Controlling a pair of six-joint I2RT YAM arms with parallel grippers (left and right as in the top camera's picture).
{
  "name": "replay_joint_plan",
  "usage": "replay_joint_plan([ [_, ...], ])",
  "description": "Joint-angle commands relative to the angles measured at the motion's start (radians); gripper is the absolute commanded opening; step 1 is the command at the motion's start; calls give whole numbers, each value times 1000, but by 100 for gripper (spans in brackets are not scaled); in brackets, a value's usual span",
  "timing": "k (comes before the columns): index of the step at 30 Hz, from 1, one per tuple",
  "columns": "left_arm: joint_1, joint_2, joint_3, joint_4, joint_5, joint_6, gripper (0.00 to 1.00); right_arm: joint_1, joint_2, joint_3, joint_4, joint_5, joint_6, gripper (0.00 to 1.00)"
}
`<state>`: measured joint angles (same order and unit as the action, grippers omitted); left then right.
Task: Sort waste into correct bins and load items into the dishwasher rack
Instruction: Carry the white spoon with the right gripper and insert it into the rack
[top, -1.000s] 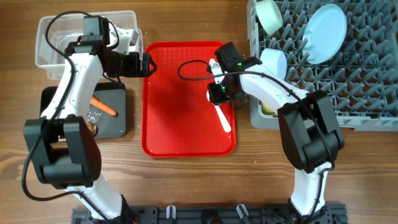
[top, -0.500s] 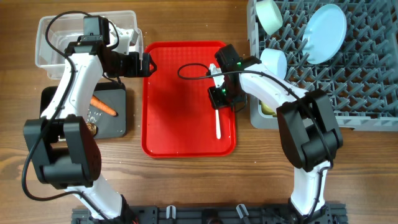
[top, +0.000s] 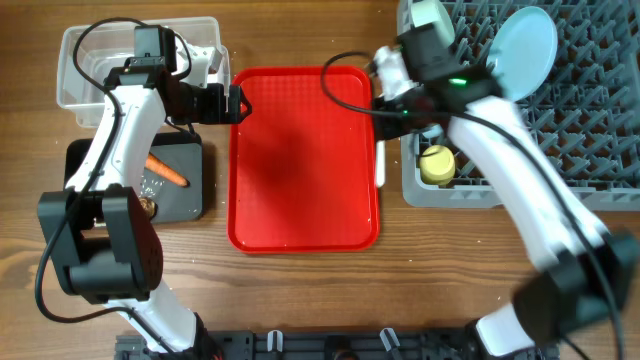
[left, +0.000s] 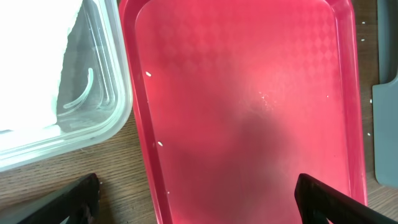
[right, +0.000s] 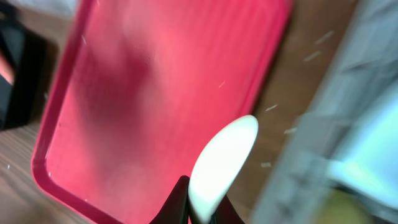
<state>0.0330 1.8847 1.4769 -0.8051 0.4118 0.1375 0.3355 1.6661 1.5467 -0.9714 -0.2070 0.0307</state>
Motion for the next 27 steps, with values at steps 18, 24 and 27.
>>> replay_joint_plan([
  [18,-3,-34,18,2,-6,9,100,-409,3,-67,45,143,-432,6],
  [24,-3,-34,18,2,-6,9,100,-441,68,-67,48,143,-433,39],
  [27,-3,-34,18,2,-6,9,100,-441,85,-67,50,143,-414,62],
])
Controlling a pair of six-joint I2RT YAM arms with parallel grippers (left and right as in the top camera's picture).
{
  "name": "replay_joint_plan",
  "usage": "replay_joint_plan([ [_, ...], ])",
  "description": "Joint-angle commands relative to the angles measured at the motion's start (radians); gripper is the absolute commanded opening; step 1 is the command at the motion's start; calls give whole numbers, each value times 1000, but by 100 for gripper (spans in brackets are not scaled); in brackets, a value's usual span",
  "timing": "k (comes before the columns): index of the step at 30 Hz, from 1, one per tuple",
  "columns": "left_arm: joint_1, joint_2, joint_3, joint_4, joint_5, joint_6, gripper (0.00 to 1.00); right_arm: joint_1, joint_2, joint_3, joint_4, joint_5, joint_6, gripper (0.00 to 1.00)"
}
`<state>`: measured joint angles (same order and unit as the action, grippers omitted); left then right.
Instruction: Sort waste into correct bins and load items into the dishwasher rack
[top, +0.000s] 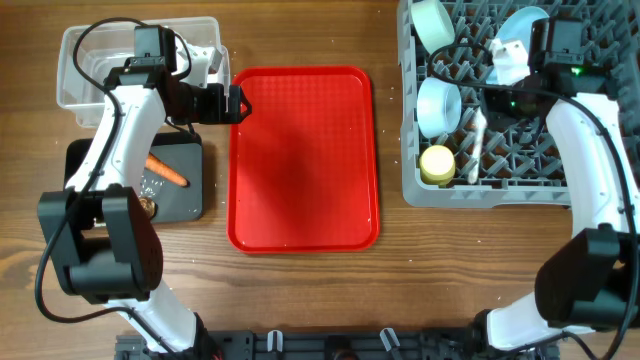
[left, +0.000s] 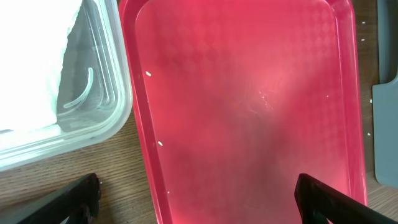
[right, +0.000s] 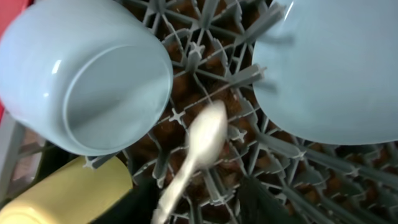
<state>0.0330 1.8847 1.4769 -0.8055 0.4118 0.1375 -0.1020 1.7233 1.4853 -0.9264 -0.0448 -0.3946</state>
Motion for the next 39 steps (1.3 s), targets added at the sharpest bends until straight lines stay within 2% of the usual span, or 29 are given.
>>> replay_joint_plan([
  [1,-3,-34,18,2,-6,9,100,-3,27,-5,8,-19,20,67],
  [4,-3,-34,18,2,-6,9,100,-3,21,-1,8,-21,65,72],
  [8,-3,-34,18,2,-6,9,100,-1,-44,27,-24,-119,84,74],
  [10,-3,-34,18,2,-6,9,100,11,-123,43,-50,-188,91,78],
  [14,-3,-34,18,2,-6,9,100,64,-286,44,-78,-212,171,80],
  [16,-3,-34,18,2,-6,9,100,101,-365,44,-84,-212,260,99],
  [20,-3,-34,18,2,-6,9,100,138,-467,43,-81,-211,589,100],
  [22,-3,-34,18,2,-6,9,100,138,-479,43,-82,-202,648,100],
  [27,-3,-34,18,2,-6,9,100,138,-477,43,-145,-146,552,100],
  [30,-3,-34,18,2,-6,9,100,137,-477,43,-102,-141,542,100],
  [34,-3,-34,18,2,-6,9,100,135,-512,-5,35,-125,421,100],
  [39,-3,-34,18,2,-6,9,100,135,-713,-250,249,-111,396,100],
])
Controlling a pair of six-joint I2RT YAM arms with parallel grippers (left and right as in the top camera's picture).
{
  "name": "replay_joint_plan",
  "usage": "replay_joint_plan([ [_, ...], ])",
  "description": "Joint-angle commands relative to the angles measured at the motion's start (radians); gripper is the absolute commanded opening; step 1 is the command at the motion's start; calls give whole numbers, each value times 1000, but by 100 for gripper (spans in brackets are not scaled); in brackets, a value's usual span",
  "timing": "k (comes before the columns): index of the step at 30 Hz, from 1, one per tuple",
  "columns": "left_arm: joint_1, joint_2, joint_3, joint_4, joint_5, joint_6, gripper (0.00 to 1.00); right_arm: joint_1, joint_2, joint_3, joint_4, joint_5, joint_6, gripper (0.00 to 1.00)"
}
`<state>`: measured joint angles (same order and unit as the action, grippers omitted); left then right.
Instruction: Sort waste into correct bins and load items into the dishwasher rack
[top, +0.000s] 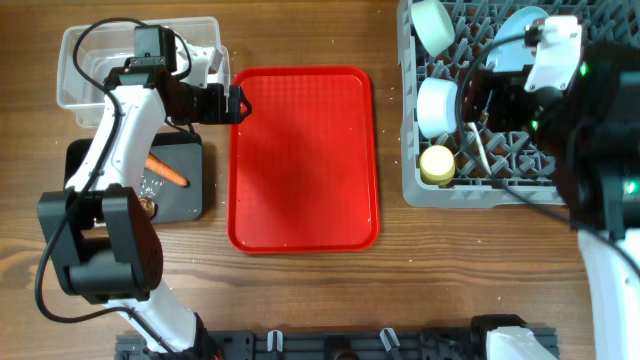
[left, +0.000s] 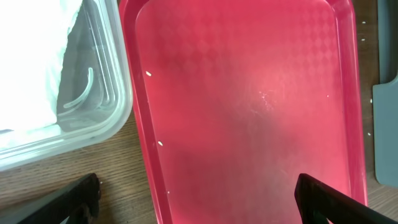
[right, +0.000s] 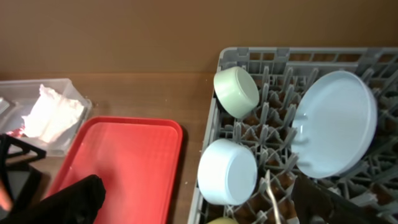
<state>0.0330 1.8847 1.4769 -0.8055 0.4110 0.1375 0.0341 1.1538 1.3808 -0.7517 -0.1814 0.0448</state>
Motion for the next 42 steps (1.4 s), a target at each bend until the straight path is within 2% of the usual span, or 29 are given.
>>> replay_joint_plan([
  [1,-3,-34,18,2,-5,9,100,-2,-194,-212,111,27,-44,100],
  [9,-3,-34,18,2,-5,9,100,-2,-700,-839,578,108,-42,100],
  [15,-3,-34,18,2,-5,9,100,-2,-986,-1128,690,108,76,100],
  [21,-3,-34,18,2,-5,9,100,-2,-1150,-1286,835,115,87,100],
  [24,-3,-34,18,2,-5,9,100,-2,-1151,-1310,863,114,97,100],
  [30,-3,-34,18,2,-5,9,100,-2,-1151,-1374,864,114,97,100],
  [33,-3,-34,18,2,-5,9,100,0,-1151,-1376,756,90,126,100],
  [42,-3,-34,18,2,-5,9,100,-1,-1133,-1376,757,93,167,100],
])
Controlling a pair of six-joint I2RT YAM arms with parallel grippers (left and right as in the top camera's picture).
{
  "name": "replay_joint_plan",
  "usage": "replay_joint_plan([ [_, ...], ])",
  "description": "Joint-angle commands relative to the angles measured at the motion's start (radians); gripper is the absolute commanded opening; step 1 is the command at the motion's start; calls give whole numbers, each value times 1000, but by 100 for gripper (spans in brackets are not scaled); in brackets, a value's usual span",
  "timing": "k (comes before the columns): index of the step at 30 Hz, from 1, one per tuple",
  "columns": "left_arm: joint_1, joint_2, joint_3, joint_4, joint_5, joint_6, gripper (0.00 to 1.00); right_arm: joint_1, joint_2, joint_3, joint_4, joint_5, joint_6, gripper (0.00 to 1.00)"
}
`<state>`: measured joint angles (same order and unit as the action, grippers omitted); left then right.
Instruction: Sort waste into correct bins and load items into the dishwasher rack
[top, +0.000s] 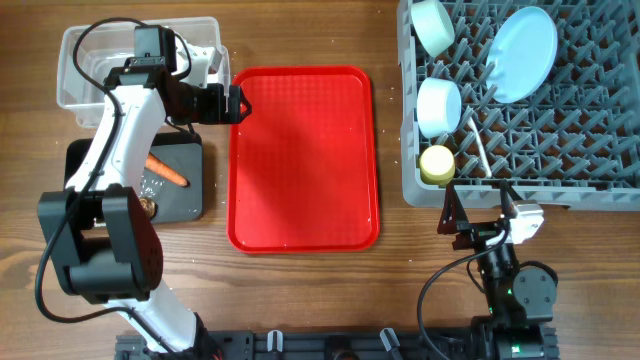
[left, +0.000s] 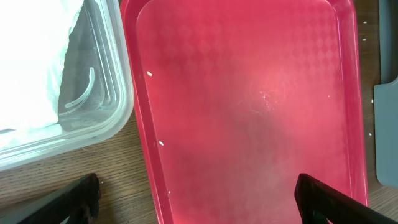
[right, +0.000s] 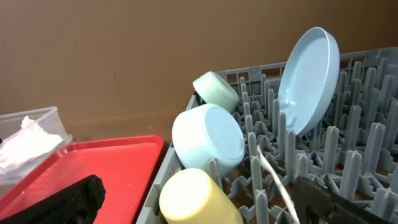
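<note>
The grey dishwasher rack (top: 585, 150) holds a green bowl (top: 432, 22), a blue plate (top: 525, 40), a pale blue bowl (top: 438, 105), a yellow cup (top: 436, 165) and a white spoon (top: 478, 145). My right gripper (top: 478, 208) stands open and empty just before the rack's front wall. Its wrist view looks over the cup (right: 199, 199), the spoon (right: 273, 180) and the plate (right: 309, 81). The red tray (top: 303, 158) is bare. At its upper left edge my left gripper (top: 225, 103) is open and empty, with its fingers (left: 68, 202) on either side of the tray's rim.
A clear bin (top: 100, 60) with white tissue stands at the back left. Below it a black bin (top: 190, 195) holds a carrot (top: 165, 172) and other scraps. My left arm reaches over both bins.
My right arm has gone from high over the rack to low at the table's front, gripper open and facing the rack. The spoon stays among the tines. The left arm has not moved.
My right gripper was shut on the white spoon over the tray's right edge. Then it was over the rack with the spoon among the tines. Then it was raised and open, the spoon left in the rack, and now it is drawn back to the front.
</note>
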<state>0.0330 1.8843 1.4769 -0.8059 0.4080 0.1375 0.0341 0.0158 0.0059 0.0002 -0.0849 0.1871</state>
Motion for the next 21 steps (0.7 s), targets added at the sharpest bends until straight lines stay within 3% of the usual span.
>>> replay_joint_plan([
  [1,-3,-33,18,3,-2,9,100,-1,8,-1,5,-4,25,100],
  [21,-6,-66,17,-34,-18,10,100,-1,8,-1,5,-4,25,100],
])
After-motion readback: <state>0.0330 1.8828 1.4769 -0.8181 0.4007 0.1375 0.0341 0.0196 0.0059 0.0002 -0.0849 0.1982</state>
